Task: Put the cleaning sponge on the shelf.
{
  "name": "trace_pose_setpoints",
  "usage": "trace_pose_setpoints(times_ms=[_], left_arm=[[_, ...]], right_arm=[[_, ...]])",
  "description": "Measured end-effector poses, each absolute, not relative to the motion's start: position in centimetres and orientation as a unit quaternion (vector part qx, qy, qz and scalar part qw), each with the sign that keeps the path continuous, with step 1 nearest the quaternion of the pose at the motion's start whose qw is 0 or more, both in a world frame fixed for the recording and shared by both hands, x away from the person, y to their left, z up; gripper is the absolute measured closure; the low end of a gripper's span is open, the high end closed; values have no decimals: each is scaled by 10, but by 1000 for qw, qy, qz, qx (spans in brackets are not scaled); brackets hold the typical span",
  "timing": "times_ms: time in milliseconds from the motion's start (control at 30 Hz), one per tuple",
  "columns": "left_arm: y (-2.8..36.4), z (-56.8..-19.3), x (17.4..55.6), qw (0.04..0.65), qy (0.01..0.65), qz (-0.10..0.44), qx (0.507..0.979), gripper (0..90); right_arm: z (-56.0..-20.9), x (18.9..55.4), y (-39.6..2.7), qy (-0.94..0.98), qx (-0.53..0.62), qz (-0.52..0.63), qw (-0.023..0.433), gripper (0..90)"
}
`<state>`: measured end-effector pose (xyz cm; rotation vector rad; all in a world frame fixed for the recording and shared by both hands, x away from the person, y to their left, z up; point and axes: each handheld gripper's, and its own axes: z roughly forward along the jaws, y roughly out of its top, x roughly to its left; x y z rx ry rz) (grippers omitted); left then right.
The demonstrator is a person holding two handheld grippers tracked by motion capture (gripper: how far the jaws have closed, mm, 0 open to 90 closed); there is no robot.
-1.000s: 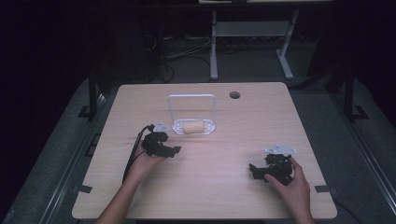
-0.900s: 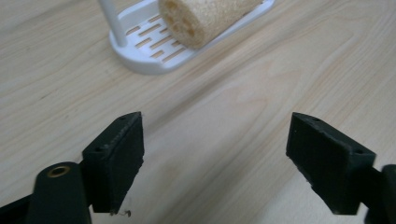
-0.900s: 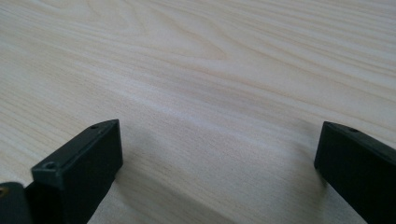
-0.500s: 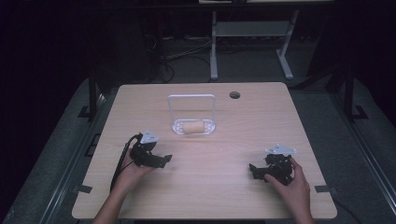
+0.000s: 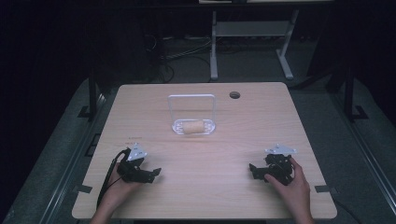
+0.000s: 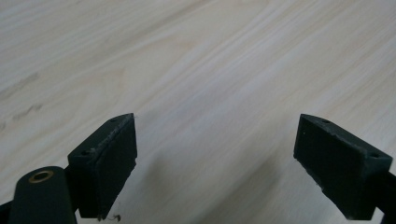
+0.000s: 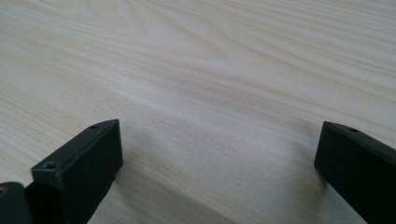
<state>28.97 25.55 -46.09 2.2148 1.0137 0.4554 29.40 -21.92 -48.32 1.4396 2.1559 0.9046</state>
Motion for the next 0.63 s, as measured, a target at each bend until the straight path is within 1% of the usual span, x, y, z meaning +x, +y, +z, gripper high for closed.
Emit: trace_pose_setpoints(times_ms=[167,267,400,633], left_arm=[[268,-468,281,326,393,175,842,130],[274,-472,280,338,397,168,837,129],[277,-475,280,356,385,170,834,128],[278,-475,280,356,384,168,835,130]], right_arm=[[-483,294,-219,770,514,323,196,6],[-483,294,-219,770,514,323,197,6],[-483,294,-219,770,514,323,196,6],[-483,294,-219,770,514,323,197,6]])
